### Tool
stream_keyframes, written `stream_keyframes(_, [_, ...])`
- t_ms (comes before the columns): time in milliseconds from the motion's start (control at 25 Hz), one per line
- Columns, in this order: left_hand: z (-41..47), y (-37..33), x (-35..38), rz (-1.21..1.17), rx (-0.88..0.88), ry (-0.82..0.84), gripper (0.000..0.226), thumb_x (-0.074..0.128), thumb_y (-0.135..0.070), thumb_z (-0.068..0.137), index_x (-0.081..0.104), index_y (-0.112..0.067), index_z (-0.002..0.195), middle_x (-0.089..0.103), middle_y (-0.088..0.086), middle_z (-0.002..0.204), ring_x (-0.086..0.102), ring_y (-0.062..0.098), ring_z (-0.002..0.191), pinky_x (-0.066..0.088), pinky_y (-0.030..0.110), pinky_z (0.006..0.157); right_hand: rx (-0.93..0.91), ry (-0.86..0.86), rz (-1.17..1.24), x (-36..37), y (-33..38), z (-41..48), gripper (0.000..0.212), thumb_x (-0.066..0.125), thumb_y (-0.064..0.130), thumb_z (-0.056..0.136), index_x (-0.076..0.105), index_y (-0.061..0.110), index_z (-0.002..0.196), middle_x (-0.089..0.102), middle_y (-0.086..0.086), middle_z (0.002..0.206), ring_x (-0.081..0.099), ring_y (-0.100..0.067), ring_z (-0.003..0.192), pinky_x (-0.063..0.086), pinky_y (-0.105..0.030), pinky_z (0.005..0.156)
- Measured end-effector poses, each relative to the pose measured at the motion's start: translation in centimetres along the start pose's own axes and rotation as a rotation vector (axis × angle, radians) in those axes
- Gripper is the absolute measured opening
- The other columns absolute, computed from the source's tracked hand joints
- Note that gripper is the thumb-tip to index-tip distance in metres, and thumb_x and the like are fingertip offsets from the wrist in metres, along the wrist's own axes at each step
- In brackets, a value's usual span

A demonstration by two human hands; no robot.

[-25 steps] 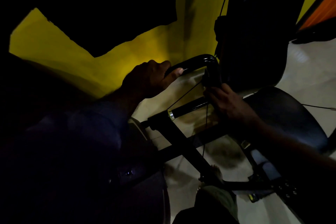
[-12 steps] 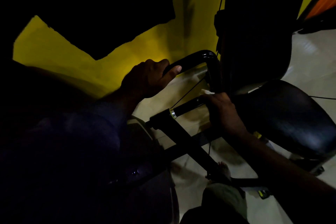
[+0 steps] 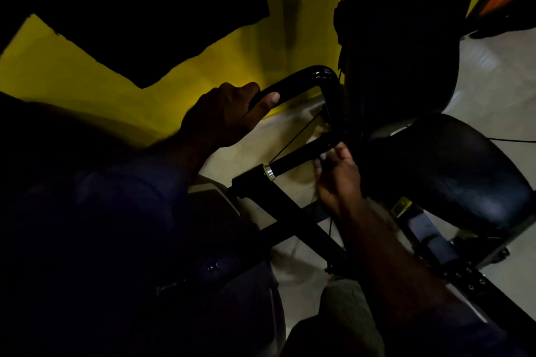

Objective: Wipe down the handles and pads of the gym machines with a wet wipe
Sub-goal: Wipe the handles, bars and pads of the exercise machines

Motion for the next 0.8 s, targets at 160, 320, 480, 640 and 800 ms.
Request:
stream_keyframes(160, [0.0,-0.2,-0.2,0.014,-0.001,0.003,0.051,0.03,-0.071,0.101,0.04,-0.025,0.08,0.039,-0.001,0.06,0.046,0.028,0.056,0.027,0.032,0.053,0.259,0.246,-0.187,2.1,-6.5,-3.7,0.044,0.041,-0.01,0.1,0.062,0.005,0.135,0.07,-0.002,0.087,0.061,-0.006,0.068,0.052,-0.015,0.062])
stream_keyframes(320, [0.0,-0.2,-0.2,0.022,-0.02,0.012,0.051,0.029,-0.072,0.101,0.038,-0.026,0.08,0.039,-0.002,0.061,0.047,0.031,0.058,0.031,0.034,0.055,0.186,0.139,-0.133,0.8,-3.3,-0.9,0.039,0.041,-0.012,0.099,0.067,0.004,0.122,0.076,-0.002,0.102,0.068,-0.008,0.083,0.056,-0.02,0.082])
stream_keyframes(480, [0.0,-0.1,-0.2,0.017,-0.022,0.015,0.052,0.03,-0.072,0.101,0.04,-0.025,0.082,0.044,0.002,0.064,0.049,0.03,0.059,0.033,0.033,0.055,0.239,0.193,-0.321,1.6,-6.5,-3.0,0.041,0.043,-0.009,0.099,0.063,0.002,0.134,0.077,-0.003,0.097,0.065,-0.013,0.082,0.053,-0.022,0.075])
stream_keyframes(640, [0.1,-0.1,0.0,0.022,-0.023,0.022,0.055,0.028,-0.074,0.099,0.041,-0.024,0.08,0.043,0.0,0.062,0.051,0.029,0.058,0.032,0.033,0.055,0.212,0.129,-0.024,0.6,-3.7,-0.6,0.037,0.052,-0.007,0.089,0.07,0.006,0.118,0.078,-0.009,0.112,0.073,-0.017,0.1,0.057,-0.026,0.091])
stream_keyframes(800, [-0.1,0.0,-0.1,0.027,-0.047,0.025,0.051,0.031,-0.073,0.1,0.037,-0.026,0.08,0.042,0.0,0.063,0.05,0.032,0.06,0.034,0.034,0.056,0.317,0.154,-0.22,2.1,-6.1,-2.4,0.041,0.036,-0.011,0.1,0.068,0.006,0.12,0.073,-0.01,0.103,0.069,-0.013,0.079,0.055,-0.016,0.065])
Point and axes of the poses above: each hand's wrist, its own z-axis towards the middle knuckle, its own x-axis out of the palm, y = z × x, the point moved 7 cm from there along z, towards the middle knuckle
